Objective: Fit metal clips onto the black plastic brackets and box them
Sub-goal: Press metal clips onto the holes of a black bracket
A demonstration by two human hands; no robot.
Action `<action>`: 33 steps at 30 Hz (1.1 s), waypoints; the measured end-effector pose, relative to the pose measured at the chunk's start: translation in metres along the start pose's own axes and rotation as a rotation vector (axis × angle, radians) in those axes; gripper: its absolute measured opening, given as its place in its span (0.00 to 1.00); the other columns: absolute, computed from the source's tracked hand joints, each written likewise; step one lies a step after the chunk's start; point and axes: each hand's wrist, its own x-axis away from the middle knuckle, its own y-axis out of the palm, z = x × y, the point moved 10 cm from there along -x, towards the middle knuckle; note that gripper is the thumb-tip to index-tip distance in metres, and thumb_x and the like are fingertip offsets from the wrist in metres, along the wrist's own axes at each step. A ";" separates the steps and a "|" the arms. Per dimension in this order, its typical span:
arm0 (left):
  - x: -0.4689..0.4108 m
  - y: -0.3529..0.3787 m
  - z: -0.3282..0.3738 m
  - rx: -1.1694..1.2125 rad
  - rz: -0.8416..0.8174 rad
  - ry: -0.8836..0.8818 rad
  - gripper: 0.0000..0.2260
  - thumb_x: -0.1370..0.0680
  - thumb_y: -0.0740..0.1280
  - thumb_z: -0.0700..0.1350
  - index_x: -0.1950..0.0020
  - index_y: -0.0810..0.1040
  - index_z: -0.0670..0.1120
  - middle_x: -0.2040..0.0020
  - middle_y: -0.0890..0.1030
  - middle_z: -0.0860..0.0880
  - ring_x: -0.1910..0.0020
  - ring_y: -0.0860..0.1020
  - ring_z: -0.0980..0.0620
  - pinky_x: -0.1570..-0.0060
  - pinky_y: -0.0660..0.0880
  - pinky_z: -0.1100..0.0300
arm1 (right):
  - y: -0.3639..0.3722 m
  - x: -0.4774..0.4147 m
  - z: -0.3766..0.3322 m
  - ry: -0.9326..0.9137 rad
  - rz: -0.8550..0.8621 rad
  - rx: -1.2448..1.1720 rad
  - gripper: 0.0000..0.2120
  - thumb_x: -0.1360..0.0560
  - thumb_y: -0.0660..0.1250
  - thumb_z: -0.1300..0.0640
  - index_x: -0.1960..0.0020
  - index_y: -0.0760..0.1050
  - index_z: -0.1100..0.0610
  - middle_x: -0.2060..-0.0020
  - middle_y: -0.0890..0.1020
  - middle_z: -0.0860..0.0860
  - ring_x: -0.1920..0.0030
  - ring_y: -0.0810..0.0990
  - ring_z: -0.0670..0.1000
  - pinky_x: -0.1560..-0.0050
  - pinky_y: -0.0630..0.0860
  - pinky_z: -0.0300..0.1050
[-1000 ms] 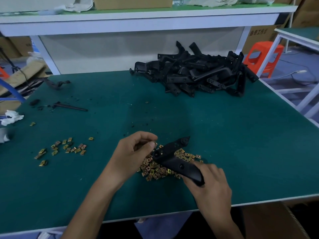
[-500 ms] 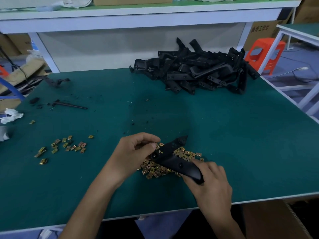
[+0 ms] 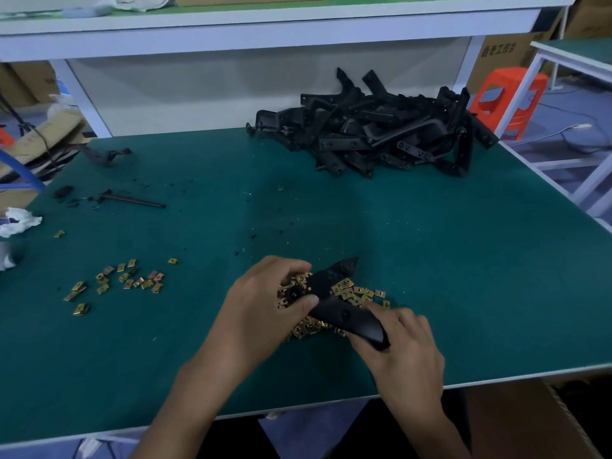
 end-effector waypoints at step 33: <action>-0.057 0.064 -0.062 -0.309 -0.134 0.011 0.12 0.16 0.60 0.48 0.38 0.80 0.49 0.44 0.78 0.47 0.42 0.73 0.45 0.38 0.68 0.49 | -0.003 -0.001 0.021 0.131 0.071 -0.215 0.18 0.35 0.81 0.47 0.47 0.82 0.45 0.58 0.76 0.41 0.53 0.73 0.49 0.63 0.71 0.47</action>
